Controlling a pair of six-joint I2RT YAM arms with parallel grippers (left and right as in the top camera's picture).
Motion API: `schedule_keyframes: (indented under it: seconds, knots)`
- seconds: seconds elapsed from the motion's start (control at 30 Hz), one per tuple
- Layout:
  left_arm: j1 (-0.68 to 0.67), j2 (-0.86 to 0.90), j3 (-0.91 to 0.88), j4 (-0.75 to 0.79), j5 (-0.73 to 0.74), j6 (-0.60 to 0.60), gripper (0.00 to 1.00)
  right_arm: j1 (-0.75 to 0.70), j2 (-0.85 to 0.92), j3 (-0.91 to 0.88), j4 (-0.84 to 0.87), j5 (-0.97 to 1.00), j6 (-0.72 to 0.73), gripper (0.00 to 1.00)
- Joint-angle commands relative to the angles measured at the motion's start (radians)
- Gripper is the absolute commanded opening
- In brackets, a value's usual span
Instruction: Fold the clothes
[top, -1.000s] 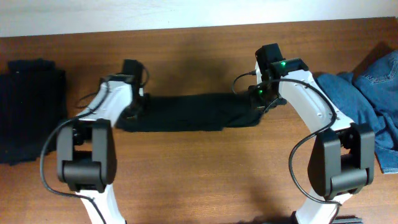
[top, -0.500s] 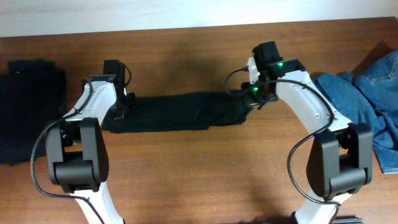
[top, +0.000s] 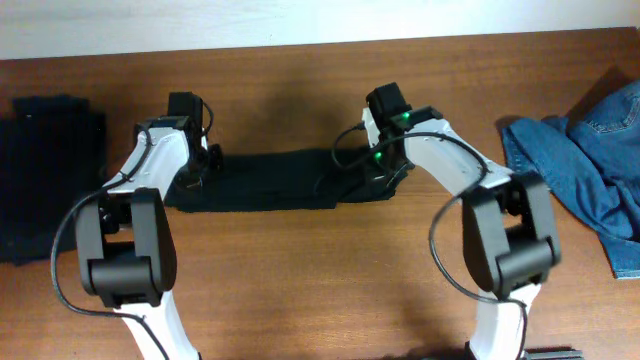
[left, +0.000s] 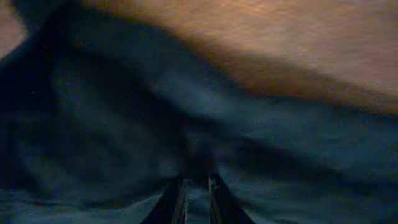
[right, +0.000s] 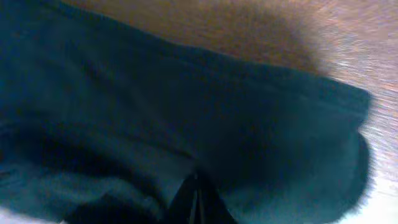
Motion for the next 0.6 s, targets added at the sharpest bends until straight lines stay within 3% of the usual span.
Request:
schedule_keyframes:
  seconds: [0.0,0.3,0.33,0.4,0.47,0.57]
  knots:
    - [-0.006,0.011,0.085,-0.028,0.1,0.024,0.15,0.0,0.057,-0.007,0.014,0.012,-0.006,0.04]
    - [0.03,-0.039,0.201,-0.131,0.054,0.027,0.22,0.007,0.114,-0.007,0.051,-0.067,-0.006,0.04]
    - [0.046,-0.039,0.201,-0.142,0.056,0.027,0.25,0.011,0.116,-0.007,0.055,-0.066,-0.006,0.04]
    - [0.079,-0.039,0.198,-0.156,0.066,0.056,0.43,0.016,0.119,-0.007,0.058,-0.066,-0.006,0.04]
    - [0.116,-0.039,0.191,-0.168,0.065,0.103,0.52,0.019,0.121,-0.007,0.061,-0.066,-0.006,0.05]
    - [0.171,-0.039,0.191,-0.196,0.065,0.187,0.56,0.026,0.121,-0.007,0.071,-0.066,-0.006,0.05]
